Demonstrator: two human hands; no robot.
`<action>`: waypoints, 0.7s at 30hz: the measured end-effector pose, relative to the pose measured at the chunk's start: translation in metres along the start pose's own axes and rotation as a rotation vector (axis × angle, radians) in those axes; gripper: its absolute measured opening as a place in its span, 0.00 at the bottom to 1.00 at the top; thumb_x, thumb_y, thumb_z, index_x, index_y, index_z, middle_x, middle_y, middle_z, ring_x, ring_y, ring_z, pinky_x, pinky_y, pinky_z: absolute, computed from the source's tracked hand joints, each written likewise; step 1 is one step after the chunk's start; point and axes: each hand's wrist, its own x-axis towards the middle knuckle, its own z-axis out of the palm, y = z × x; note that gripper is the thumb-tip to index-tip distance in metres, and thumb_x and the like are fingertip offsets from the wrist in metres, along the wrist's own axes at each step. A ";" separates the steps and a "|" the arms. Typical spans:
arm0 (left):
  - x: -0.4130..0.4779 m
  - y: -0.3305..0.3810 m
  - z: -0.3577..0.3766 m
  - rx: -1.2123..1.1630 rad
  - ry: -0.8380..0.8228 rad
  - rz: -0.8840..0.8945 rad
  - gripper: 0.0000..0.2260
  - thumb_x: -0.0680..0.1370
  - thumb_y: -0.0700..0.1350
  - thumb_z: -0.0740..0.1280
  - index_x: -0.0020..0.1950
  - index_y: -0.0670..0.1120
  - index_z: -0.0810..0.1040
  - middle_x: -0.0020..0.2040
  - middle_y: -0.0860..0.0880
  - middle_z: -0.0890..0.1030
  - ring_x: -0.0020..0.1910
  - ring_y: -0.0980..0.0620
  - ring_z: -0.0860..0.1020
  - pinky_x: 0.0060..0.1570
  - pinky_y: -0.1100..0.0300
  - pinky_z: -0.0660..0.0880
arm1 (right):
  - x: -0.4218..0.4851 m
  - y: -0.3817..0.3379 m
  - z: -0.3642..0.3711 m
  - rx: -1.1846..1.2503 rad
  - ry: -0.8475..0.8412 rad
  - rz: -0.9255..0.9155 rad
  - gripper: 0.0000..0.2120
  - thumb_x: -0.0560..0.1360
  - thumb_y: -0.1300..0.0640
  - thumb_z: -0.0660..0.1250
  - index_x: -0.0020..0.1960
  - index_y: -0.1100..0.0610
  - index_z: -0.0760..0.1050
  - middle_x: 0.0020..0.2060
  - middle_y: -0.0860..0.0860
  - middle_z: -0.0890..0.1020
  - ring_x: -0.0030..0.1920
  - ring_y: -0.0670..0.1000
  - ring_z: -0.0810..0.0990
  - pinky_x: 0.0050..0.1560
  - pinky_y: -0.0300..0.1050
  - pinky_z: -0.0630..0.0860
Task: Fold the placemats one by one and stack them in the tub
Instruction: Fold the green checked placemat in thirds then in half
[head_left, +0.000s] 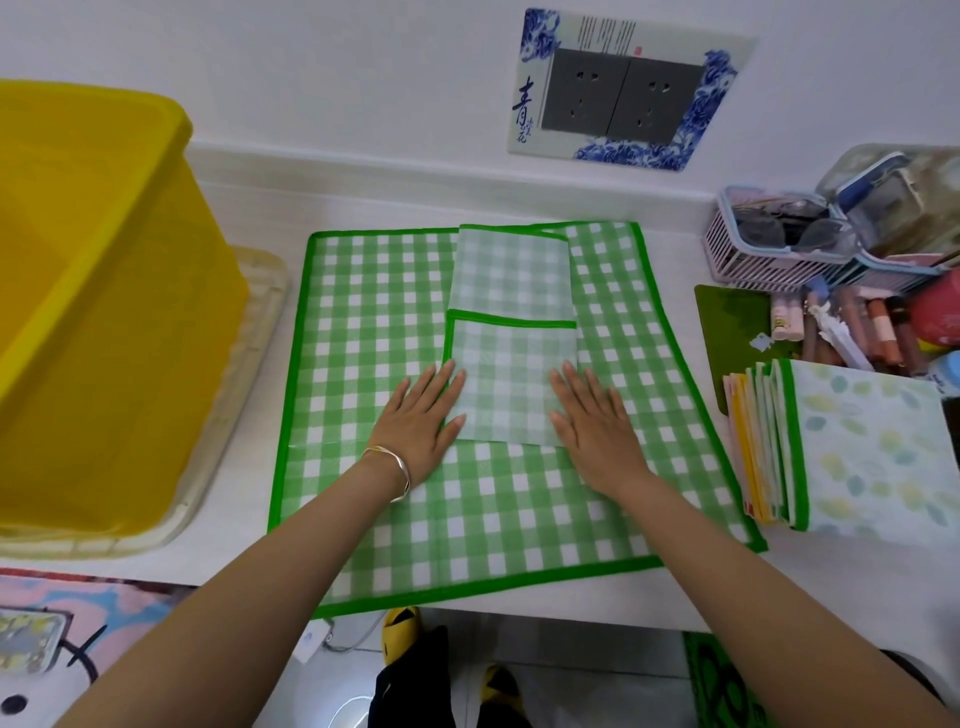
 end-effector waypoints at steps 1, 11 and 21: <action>0.000 0.000 0.000 -0.001 -0.001 -0.002 0.34 0.70 0.65 0.23 0.74 0.55 0.35 0.73 0.57 0.35 0.72 0.59 0.36 0.70 0.59 0.34 | 0.001 0.000 0.000 0.001 -0.005 -0.003 0.30 0.75 0.39 0.30 0.75 0.46 0.36 0.73 0.42 0.36 0.73 0.43 0.33 0.73 0.45 0.33; 0.001 0.001 -0.005 -0.038 -0.045 0.000 0.39 0.66 0.69 0.22 0.74 0.54 0.34 0.73 0.57 0.35 0.75 0.55 0.38 0.70 0.58 0.33 | -0.021 0.025 -0.020 -0.087 0.039 -0.298 0.31 0.77 0.37 0.48 0.75 0.50 0.56 0.74 0.47 0.56 0.74 0.46 0.53 0.73 0.44 0.49; 0.000 0.000 -0.020 -0.033 -0.176 0.032 0.47 0.64 0.78 0.49 0.75 0.58 0.37 0.75 0.55 0.37 0.74 0.55 0.37 0.72 0.54 0.36 | -0.021 0.022 -0.013 -0.118 0.311 -0.489 0.26 0.65 0.70 0.74 0.62 0.63 0.76 0.57 0.57 0.81 0.55 0.54 0.81 0.55 0.47 0.76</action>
